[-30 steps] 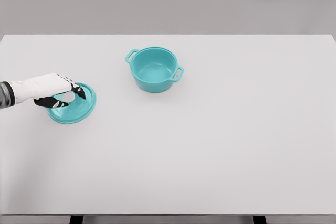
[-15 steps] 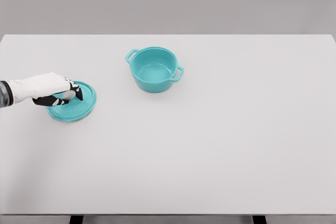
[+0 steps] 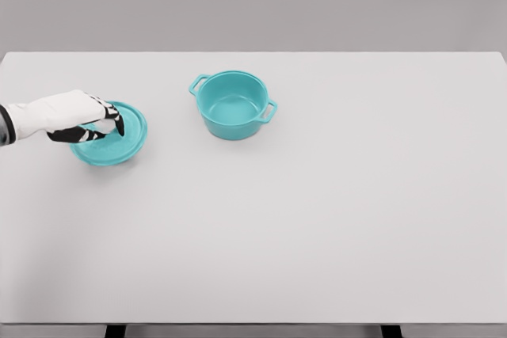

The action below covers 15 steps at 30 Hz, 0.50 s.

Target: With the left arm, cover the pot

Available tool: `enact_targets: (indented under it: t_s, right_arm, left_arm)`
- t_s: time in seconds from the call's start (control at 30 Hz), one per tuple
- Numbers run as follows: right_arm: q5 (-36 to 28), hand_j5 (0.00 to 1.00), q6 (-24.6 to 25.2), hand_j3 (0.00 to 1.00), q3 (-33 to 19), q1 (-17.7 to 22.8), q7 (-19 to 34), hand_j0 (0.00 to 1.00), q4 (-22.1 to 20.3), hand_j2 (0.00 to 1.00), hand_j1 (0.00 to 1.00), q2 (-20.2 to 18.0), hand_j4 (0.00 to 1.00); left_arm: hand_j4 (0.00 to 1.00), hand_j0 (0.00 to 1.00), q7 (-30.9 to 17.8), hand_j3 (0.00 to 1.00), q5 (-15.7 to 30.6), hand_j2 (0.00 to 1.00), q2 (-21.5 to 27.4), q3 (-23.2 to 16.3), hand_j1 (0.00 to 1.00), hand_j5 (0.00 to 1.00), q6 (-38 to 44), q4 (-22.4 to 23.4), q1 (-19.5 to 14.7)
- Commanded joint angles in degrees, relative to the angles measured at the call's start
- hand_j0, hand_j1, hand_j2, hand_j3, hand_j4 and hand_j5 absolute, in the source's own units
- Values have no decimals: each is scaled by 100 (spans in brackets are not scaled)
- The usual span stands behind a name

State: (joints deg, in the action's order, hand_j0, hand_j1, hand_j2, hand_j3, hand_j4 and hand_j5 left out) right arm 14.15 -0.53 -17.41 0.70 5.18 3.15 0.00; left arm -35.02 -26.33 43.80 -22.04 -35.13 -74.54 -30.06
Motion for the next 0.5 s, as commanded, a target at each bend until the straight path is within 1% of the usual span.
enact_targets:
  t_s: [0.0,0.4,0.47]
  right_arm:
    - [0,100,0,100,0,-9,1,100,1,100,100,0,100]
    - [0,100,0,100,0,0,1,100,1,100,100,0,100]
    - [0,100,0,100,0,0,1,100,-7,100,100,0,100]
  left_arm:
    - [52,52,2,52,31,52,6,15,52,52,13,-17,-35]
    - [52,52,2,52,-21,52,-91,-2,52,52,13,-25,-448]
    - [52,52,2,52,-48,52,-249,-2,52,52,13,-17,-519]
